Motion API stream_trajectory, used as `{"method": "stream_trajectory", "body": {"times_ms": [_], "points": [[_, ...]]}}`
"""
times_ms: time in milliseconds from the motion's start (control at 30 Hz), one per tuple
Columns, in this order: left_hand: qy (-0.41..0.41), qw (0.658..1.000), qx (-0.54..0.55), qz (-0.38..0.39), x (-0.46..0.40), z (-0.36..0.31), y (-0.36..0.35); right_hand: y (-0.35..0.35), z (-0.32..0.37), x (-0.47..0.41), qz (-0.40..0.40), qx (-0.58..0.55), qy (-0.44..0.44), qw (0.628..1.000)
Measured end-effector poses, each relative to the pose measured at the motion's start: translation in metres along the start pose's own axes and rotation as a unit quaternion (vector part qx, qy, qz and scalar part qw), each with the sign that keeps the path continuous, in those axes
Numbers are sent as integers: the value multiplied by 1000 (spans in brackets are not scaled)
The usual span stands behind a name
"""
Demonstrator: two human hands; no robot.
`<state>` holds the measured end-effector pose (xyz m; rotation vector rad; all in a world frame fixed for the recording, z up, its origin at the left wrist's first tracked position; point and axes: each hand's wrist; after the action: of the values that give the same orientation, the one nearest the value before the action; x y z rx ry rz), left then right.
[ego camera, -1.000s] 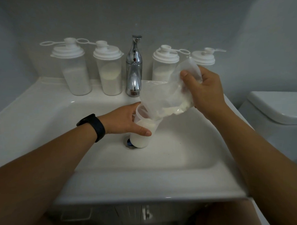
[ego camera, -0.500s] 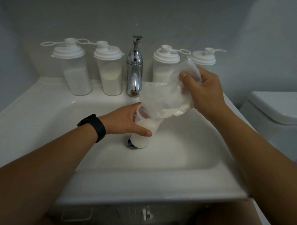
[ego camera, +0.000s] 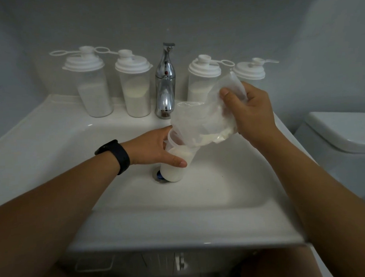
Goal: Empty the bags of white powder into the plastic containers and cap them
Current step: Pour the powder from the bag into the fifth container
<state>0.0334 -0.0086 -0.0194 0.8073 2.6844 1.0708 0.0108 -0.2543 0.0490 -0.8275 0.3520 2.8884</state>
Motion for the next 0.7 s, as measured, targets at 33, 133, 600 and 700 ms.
{"method": "stream_trajectory", "body": {"times_ms": [33,133,600,700], "points": [[-1,1000,0,1,0,0,0,0,0,0,-2,-3,1,1000],[-2,1000,8,2,0,1,0,2,3,-2,4,0,-2,1000],[-7,1000,10,5,0,1,0,2,5,0,4,3,4,1000],[-5,1000,8,2,-1,1,1,2,4,0,10,5,4,1000]]}}
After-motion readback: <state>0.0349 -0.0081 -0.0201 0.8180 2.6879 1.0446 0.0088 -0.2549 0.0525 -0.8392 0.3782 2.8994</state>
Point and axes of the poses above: each hand's wrist, its own x-axis away from the middle knuckle, its own y-axis out of the back of the hand, z = x × y, and after that the axes turned 6 degrees about -x, right-handed
